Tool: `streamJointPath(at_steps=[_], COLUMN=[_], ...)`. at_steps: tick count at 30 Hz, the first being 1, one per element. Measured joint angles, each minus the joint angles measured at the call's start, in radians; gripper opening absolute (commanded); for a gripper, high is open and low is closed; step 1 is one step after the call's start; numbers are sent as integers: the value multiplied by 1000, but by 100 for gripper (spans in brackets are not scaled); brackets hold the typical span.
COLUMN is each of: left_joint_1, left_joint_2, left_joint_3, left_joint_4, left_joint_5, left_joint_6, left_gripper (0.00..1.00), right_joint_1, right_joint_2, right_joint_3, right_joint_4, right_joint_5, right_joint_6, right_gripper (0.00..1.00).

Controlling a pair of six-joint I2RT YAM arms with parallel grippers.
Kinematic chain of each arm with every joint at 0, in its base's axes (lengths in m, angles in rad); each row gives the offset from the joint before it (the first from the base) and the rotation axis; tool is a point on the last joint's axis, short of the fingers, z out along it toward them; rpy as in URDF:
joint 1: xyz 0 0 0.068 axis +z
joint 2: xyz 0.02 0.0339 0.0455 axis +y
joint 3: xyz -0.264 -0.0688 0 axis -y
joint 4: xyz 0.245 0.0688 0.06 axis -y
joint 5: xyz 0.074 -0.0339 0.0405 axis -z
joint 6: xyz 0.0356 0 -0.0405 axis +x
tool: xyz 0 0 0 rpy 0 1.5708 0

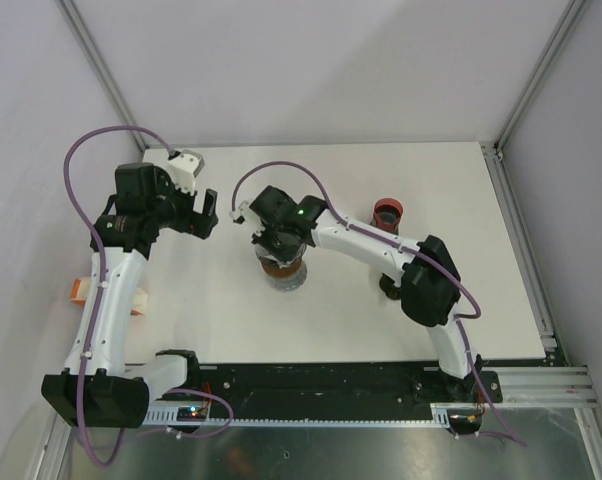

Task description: Place the coffee filter in the dripper

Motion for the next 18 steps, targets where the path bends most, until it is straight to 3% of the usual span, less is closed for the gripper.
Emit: streamJointPath(at_steps=[8, 18], left_joint_1=[0, 0], left_joint_2=[0, 0], left_joint_3=[0, 0], left_joint_4=[0, 0], left_joint_5=[0, 0], left_joint_6=[0, 0], left_gripper=[100, 100], right_joint_1=[2, 6], right_joint_2=[-43, -52], right_joint_3=[1, 11], right_joint_4=[0, -6], right_joint_5=[-2, -3], right_joint_6=[-16, -38], right_gripper=[24, 28])
